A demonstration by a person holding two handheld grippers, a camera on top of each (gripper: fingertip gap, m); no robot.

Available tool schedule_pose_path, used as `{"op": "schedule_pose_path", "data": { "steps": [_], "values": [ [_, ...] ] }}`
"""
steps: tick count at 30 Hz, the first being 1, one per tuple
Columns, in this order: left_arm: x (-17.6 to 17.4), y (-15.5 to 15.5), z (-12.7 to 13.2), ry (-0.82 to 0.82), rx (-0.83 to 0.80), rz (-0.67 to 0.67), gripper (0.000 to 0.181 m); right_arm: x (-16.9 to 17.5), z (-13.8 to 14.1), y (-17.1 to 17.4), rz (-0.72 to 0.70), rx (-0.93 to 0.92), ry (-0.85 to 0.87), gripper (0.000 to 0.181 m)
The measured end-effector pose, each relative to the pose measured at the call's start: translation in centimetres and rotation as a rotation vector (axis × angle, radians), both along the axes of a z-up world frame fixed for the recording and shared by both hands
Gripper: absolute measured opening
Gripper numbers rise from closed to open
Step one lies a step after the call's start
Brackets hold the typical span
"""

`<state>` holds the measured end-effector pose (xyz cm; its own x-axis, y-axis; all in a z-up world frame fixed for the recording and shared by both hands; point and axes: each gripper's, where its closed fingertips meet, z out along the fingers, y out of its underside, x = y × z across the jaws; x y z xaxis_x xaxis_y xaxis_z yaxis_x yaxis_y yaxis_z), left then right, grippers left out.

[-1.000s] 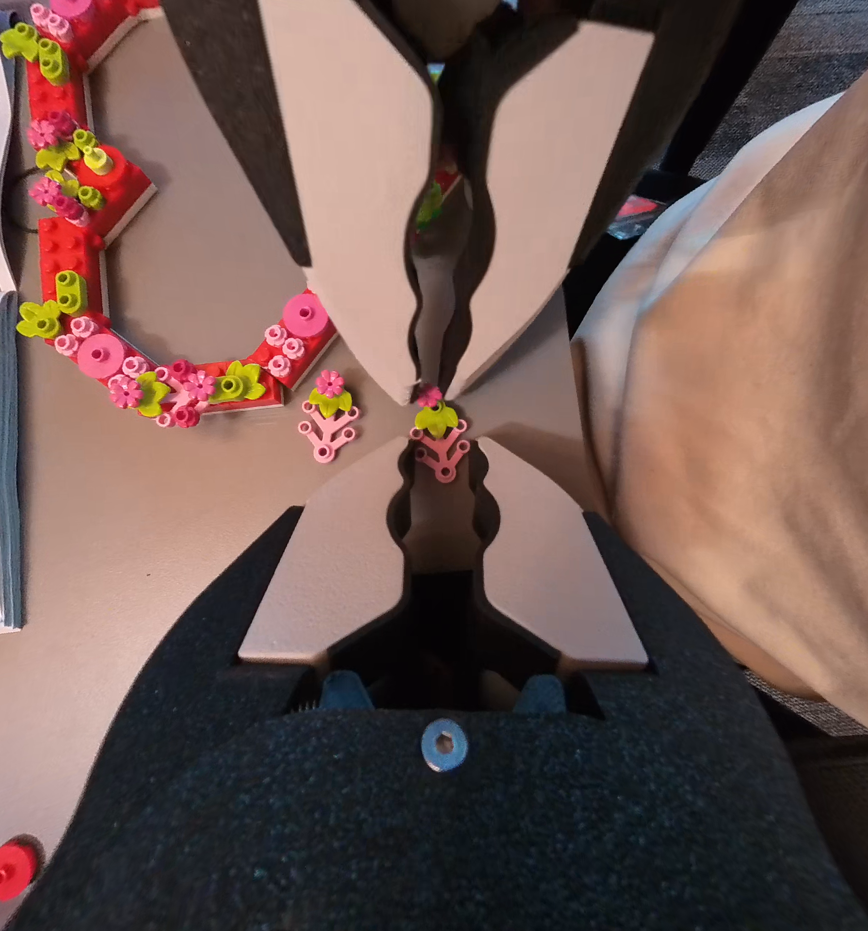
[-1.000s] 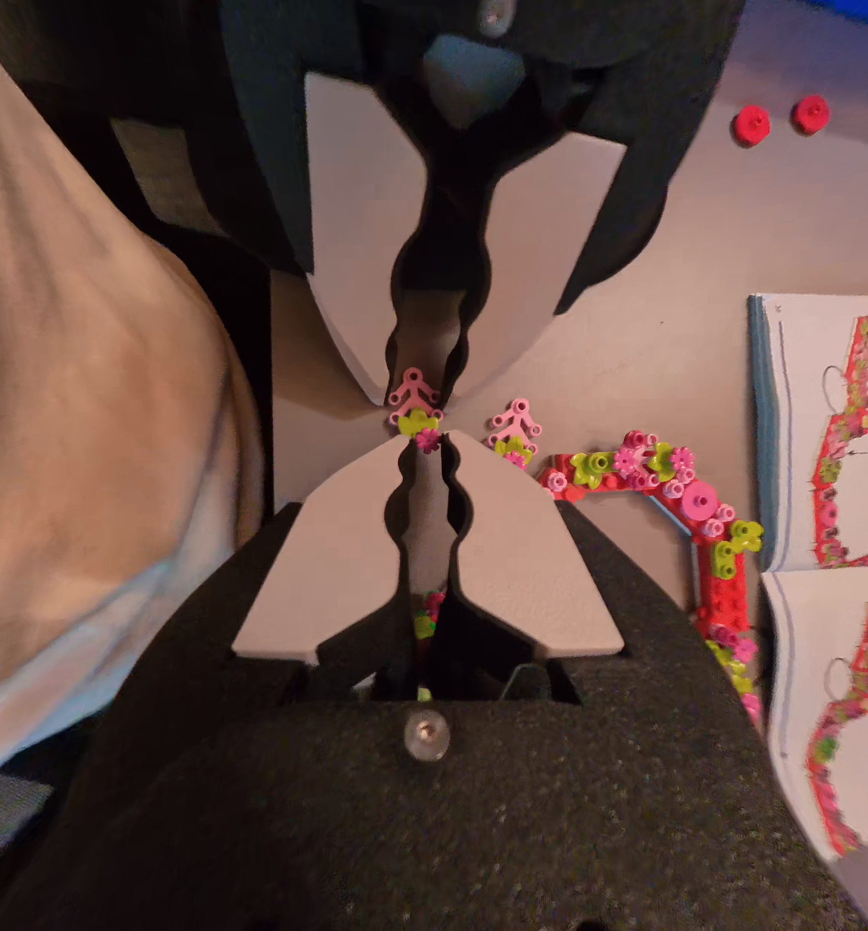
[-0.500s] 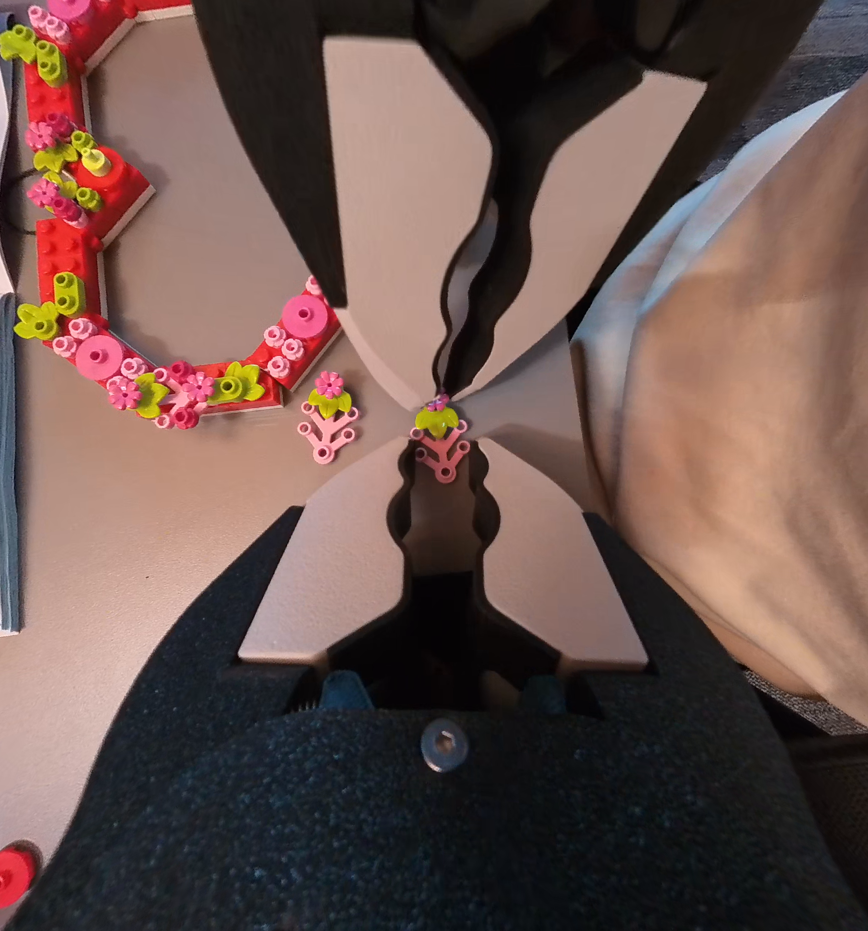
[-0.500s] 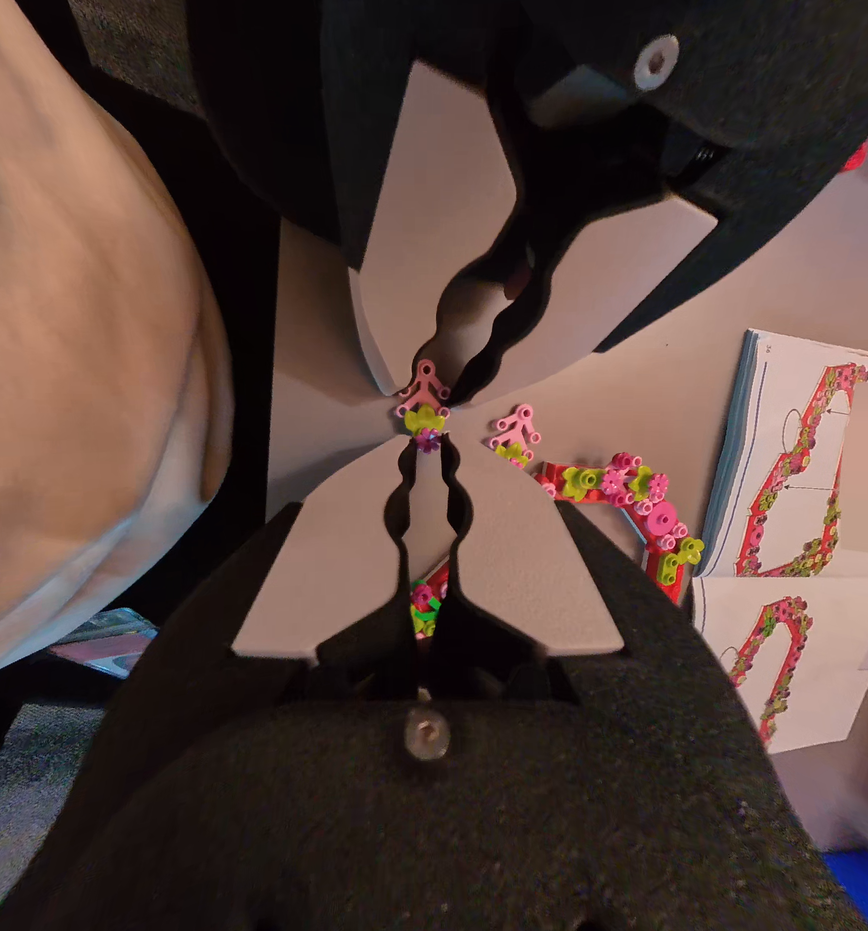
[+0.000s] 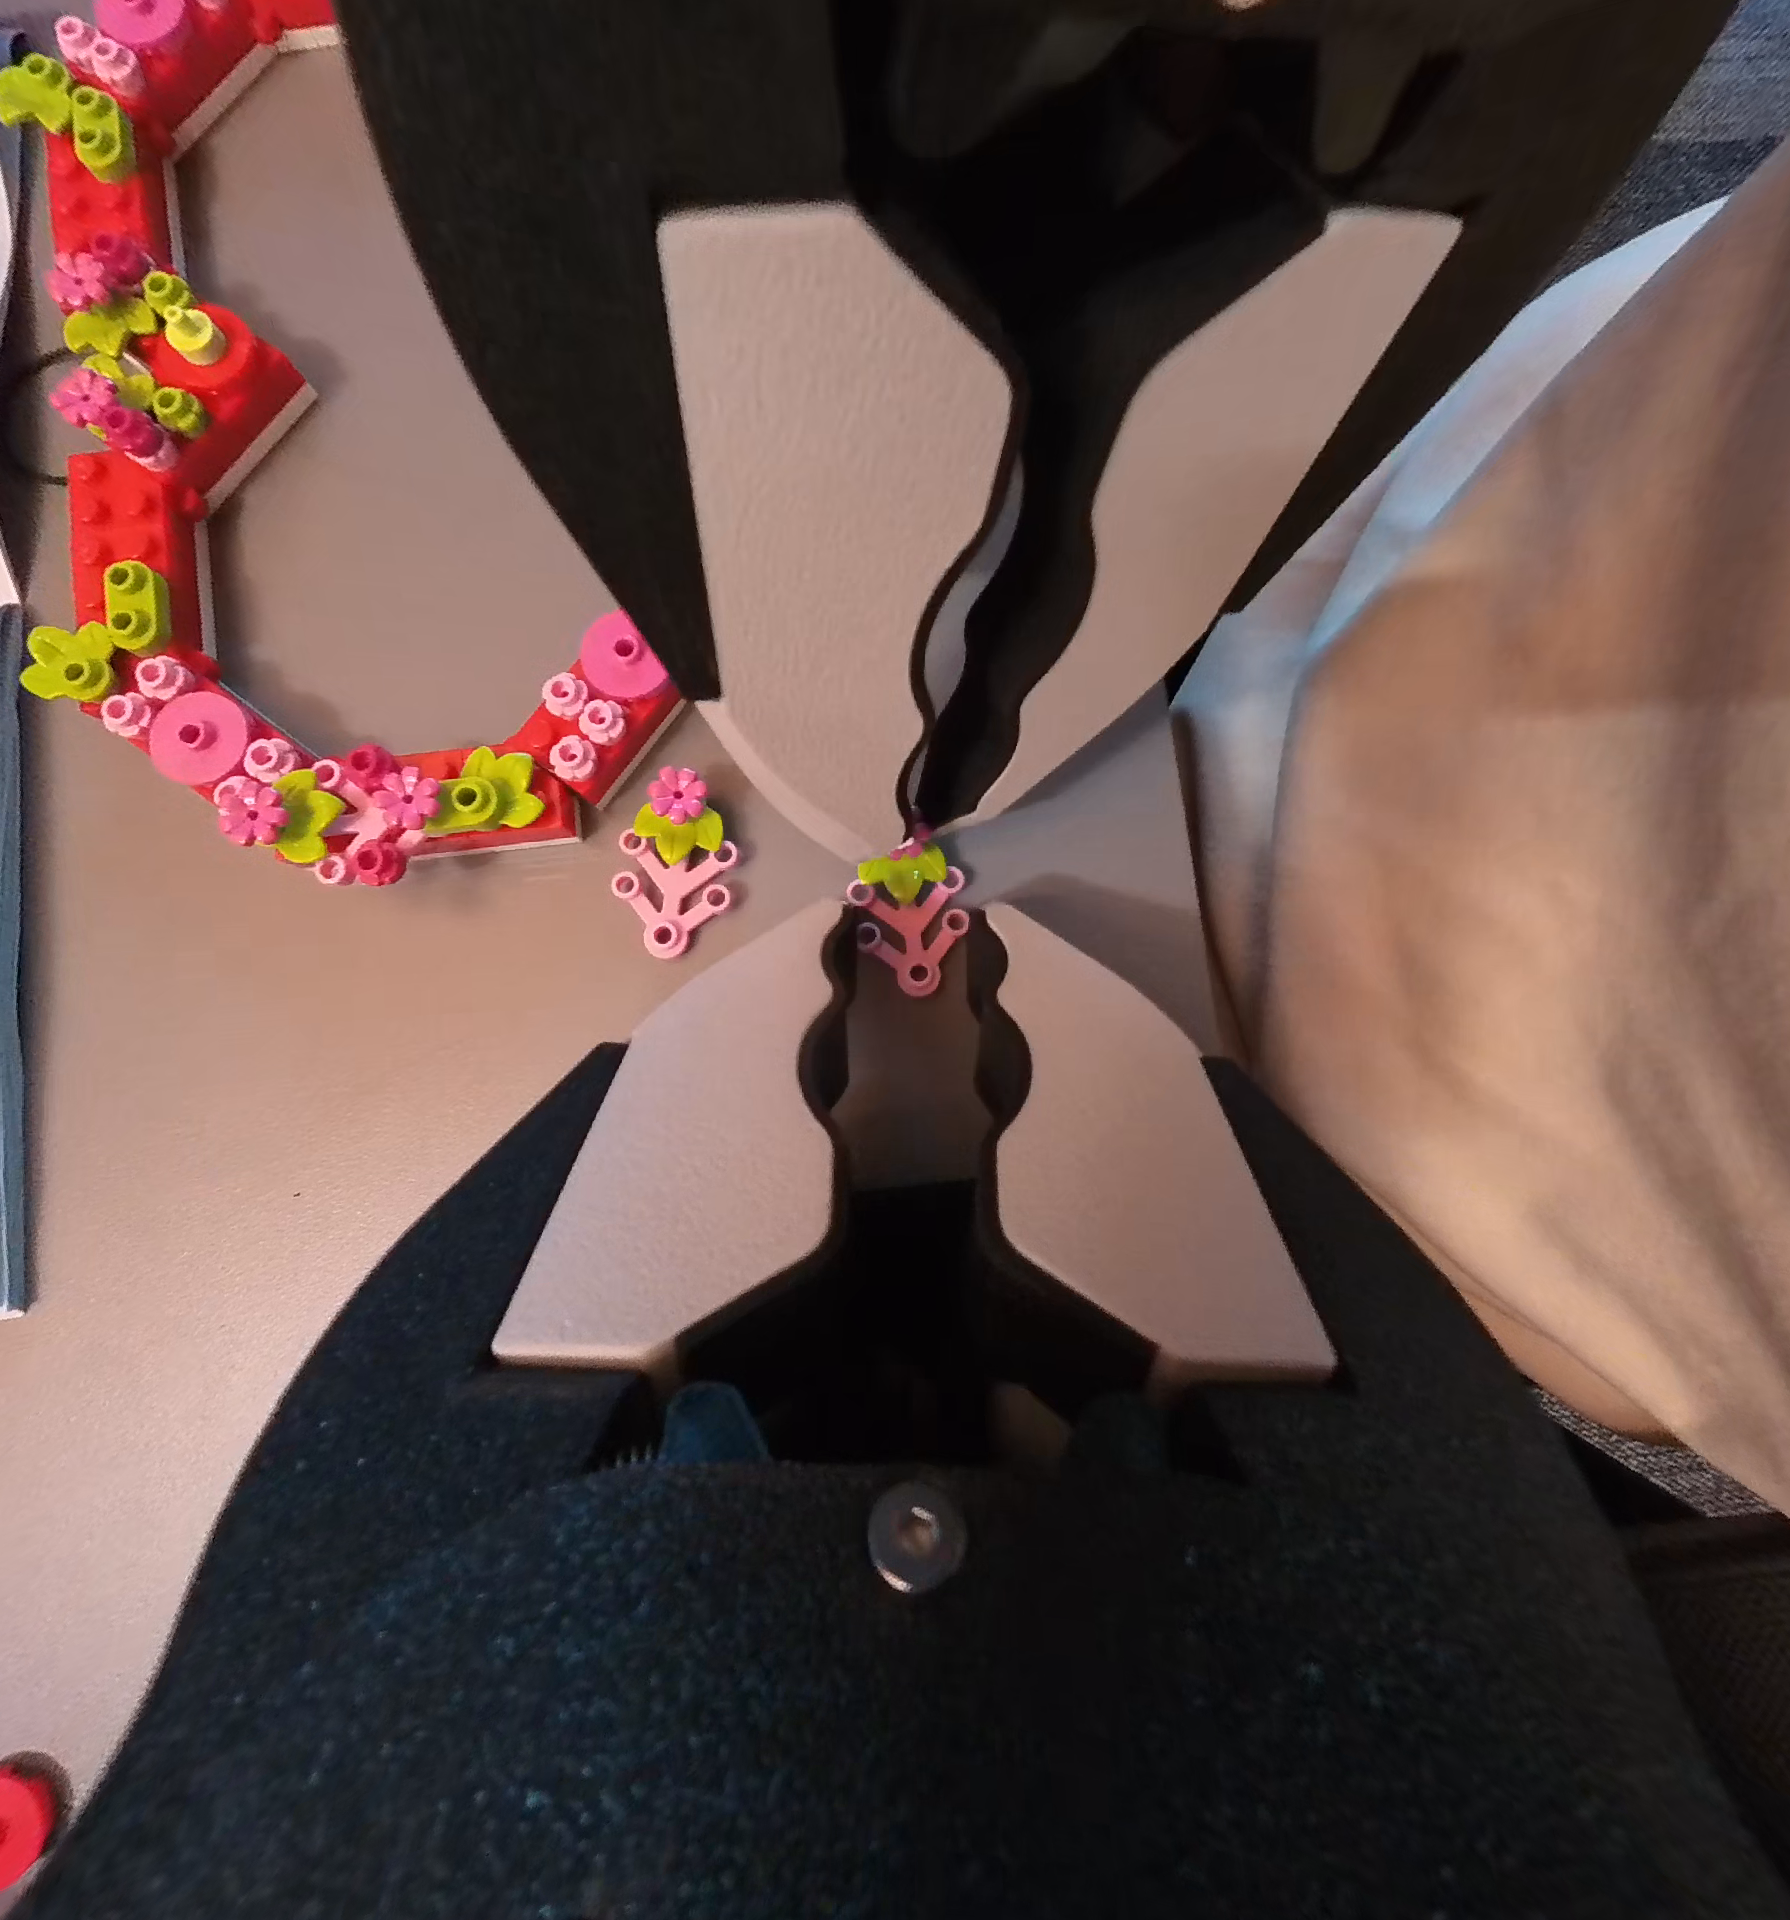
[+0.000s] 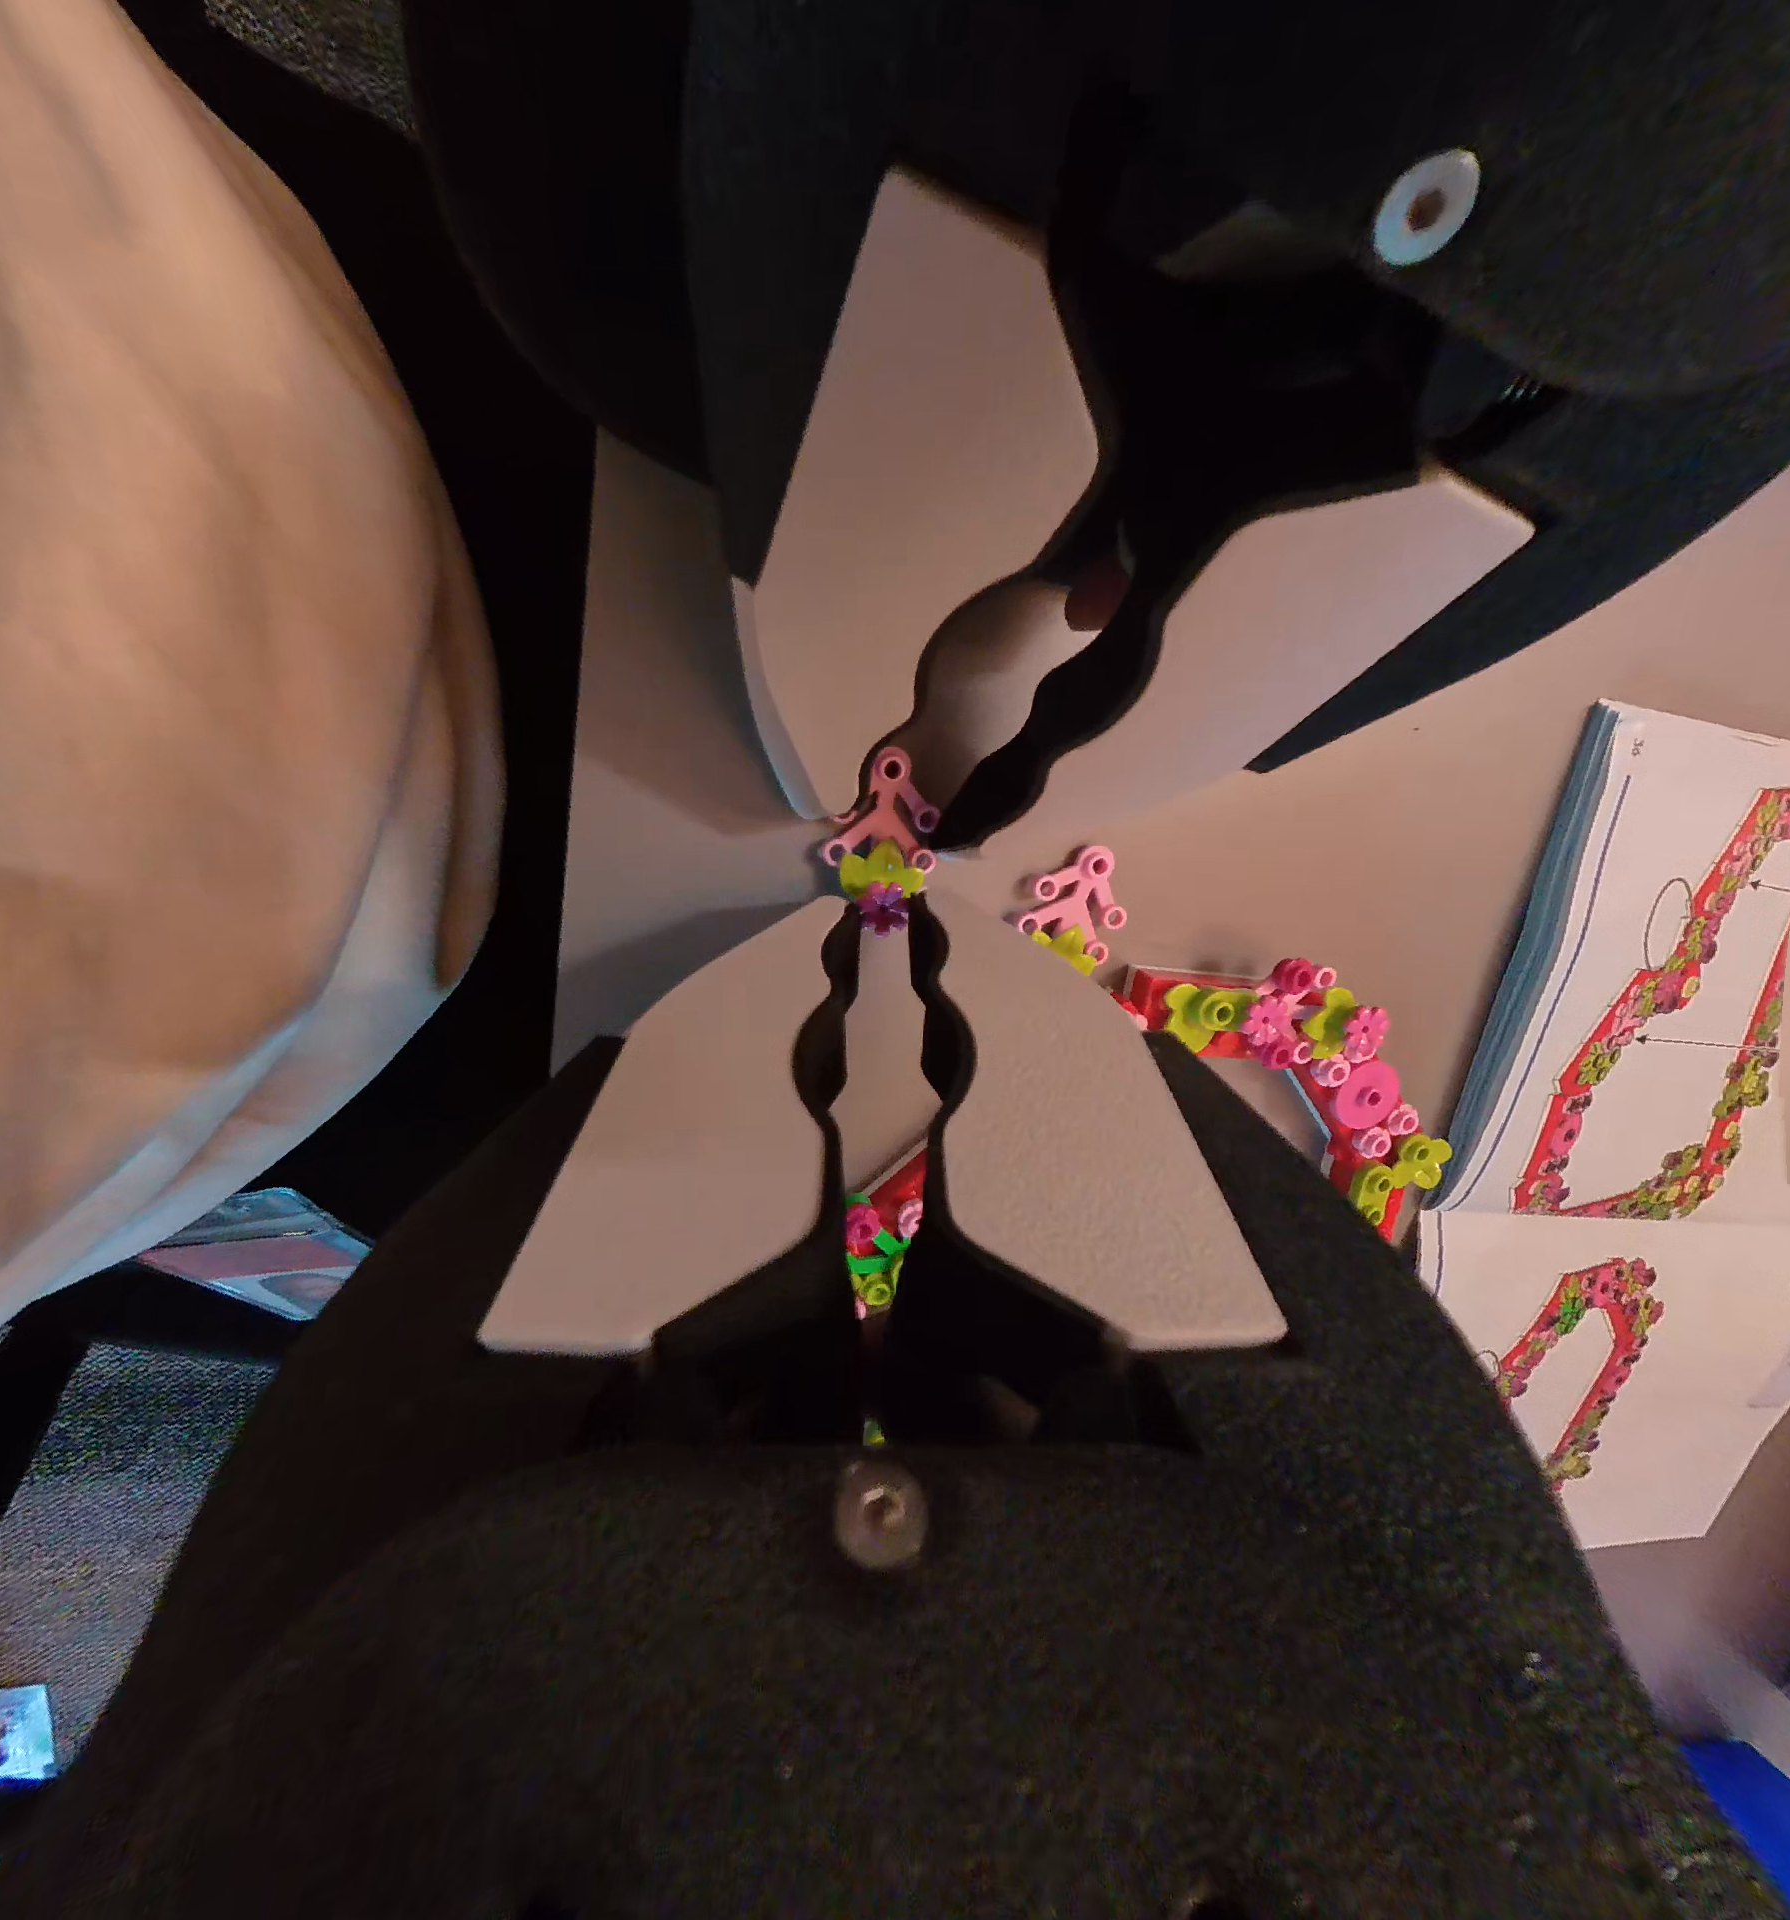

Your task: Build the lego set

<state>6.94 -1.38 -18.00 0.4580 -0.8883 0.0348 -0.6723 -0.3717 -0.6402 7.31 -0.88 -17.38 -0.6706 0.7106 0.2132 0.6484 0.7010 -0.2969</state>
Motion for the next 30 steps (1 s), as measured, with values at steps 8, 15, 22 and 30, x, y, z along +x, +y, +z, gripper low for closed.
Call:
{"op": "schedule_pose_path", "data": {
  "steps": [8, 15, 22, 30],
  "values": [
    [0.01, 0.01, 0.0, -0.013, -0.007, 0.003, 0.02, -0.08, -0.16, -0.06, -0.022, -0.028, 0.021, 0.009],
    [0.04, -0.01, 0.02, -0.025, -0.028, 0.006, 0.02, -0.08, -0.38, -0.07, -0.042, -0.056, 0.021, 0.01],
    [0.04, -0.05, 0.03, -0.021, -0.029, 0.003, 0.02, -0.31, -0.42, -0.12, -0.051, -0.094, 0.06, 0.011],
    [0.1, -0.25, 0.14, 0.001, 0.001, -0.02, 0.022, -0.17, -0.28, -0.08, -0.149, -0.23, 0.13, 0.019]
  ]
}}
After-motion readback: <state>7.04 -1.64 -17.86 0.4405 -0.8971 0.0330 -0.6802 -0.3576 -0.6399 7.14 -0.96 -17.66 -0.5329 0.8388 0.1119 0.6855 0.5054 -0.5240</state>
